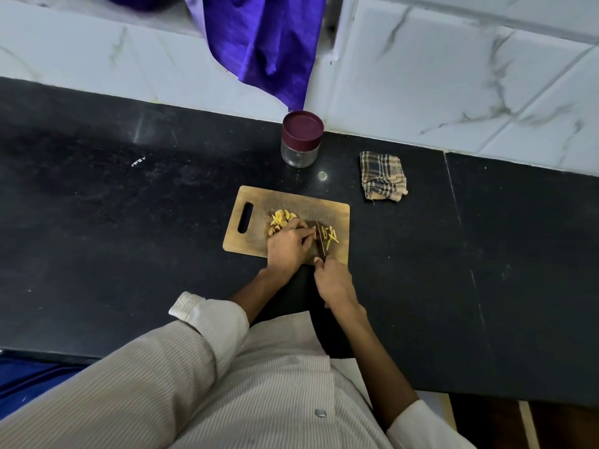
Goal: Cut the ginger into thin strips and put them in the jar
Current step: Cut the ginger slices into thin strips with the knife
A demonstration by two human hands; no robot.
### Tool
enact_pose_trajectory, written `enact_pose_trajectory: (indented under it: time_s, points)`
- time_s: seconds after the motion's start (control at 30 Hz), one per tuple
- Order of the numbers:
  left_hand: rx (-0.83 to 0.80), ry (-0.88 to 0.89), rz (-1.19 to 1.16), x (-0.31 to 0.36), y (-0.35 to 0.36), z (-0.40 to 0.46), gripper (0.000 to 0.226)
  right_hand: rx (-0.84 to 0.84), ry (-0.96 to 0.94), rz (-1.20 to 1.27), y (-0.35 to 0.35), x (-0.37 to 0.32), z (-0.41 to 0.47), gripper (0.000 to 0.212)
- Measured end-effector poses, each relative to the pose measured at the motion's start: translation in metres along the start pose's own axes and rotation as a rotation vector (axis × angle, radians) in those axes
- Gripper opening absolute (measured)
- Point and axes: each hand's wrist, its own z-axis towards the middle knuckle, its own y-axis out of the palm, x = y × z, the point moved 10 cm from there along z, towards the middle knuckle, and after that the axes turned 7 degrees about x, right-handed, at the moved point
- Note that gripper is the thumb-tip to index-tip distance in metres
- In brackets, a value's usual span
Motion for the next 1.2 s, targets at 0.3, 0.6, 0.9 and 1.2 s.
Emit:
enact_pose_trajectory:
  time_s: [0.3,0.6,0.9,1.2]
  points:
    - [0.012,0.022,0.005,0.002,-0.002,0.002,0.023,0.035,-0.018,-0.06,0.004,0.003,0.009,0.032]
    - [0.008,0.047,0.015,-0.001,0.003,0.001,0.019,0.045,0.039,-0.174,0.013,0.003,0.013,0.035]
    - [0.008,0.041,0.071,0.006,0.001,0.003,0.021,0.005,0.062,-0.159,0.013,0.014,0.006,0.035]
    - [-0.029,0.044,0.055,0.006,0.003,0.001,0.022,0.054,0.029,-0.114,0.002,0.001,0.012,0.033]
